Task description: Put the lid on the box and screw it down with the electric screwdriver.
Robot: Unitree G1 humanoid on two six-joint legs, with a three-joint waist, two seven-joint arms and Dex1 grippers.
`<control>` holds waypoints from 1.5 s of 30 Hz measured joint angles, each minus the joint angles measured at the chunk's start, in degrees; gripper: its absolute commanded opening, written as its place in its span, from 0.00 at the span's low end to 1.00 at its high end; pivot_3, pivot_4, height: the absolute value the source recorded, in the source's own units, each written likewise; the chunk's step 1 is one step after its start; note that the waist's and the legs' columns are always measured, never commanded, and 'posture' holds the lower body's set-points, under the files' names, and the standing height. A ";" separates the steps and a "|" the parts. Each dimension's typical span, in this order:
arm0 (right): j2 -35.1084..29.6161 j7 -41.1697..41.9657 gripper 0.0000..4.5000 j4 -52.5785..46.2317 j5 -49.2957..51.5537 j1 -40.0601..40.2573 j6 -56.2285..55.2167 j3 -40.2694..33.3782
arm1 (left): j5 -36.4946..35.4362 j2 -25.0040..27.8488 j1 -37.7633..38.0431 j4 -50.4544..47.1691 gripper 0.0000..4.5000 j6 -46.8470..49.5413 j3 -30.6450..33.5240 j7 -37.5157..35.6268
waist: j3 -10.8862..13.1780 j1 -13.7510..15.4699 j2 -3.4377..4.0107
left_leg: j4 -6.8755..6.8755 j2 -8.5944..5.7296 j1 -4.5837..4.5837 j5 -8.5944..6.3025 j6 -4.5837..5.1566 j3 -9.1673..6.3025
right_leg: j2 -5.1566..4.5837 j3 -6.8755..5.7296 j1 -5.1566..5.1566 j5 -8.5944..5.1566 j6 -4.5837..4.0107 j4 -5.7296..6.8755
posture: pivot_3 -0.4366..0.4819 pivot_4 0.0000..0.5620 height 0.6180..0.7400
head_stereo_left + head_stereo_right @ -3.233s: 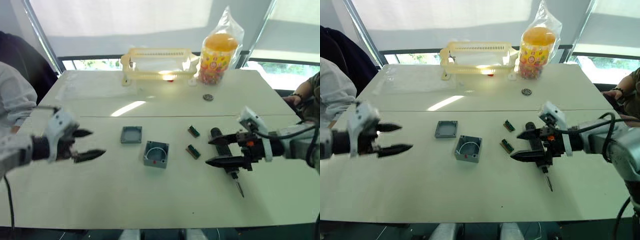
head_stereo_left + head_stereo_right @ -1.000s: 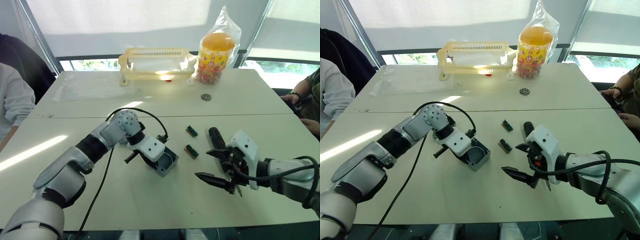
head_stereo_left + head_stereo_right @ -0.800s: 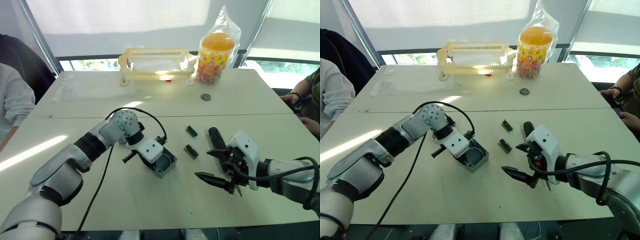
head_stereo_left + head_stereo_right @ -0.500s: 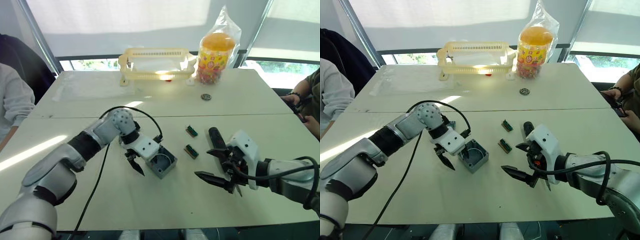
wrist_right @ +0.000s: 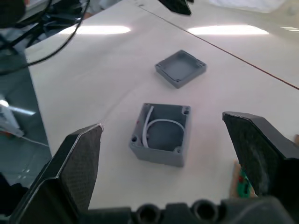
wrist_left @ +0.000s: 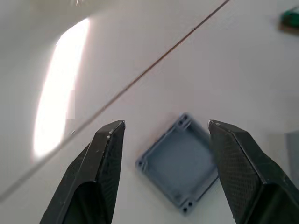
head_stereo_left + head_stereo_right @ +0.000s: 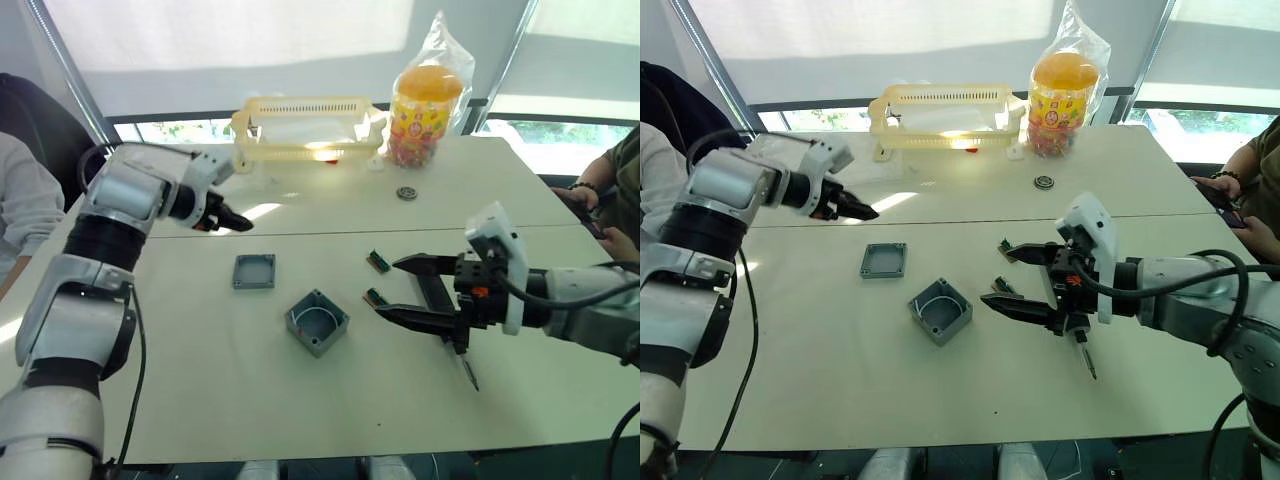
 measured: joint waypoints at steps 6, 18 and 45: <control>0.68 4.86 1.00 0.89 -9.13 -3.41 -3.99 9.86 | -0.17 -2.25 6.41 -6.33 0.64 13.06 4.05 9.16 | 0.01 0.45 -0.03 | 0.09 -0.07 -0.07 0.02 -0.03 -0.01 | -0.10 -0.02 0.00 0.01 -0.01 0.00 | 0.48 0.27 1.00; 5.94 4.44 1.00 1.10 -15.81 -2.30 -5.96 14.50 | -1.21 -5.23 5.63 0.13 0.64 12.98 5.86 14.40 | 0.01 0.45 -0.04 | 0.09 -0.09 -0.06 0.03 -0.05 0.01 | -0.12 -0.01 -0.01 0.01 -0.02 0.01 | 0.48 0.27 1.00; 7.33 -2.09 1.00 -3.06 -16.91 4.42 -4.89 10.75 | 6.59 -14.05 -3.23 20.91 0.01 -2.25 1.51 11.39 | -0.10 0.64 0.03 | 0.14 -0.16 0.08 0.03 -0.05 0.01 | -0.18 -0.02 0.19 0.01 -0.01 0.02 | 0.48 0.27 1.00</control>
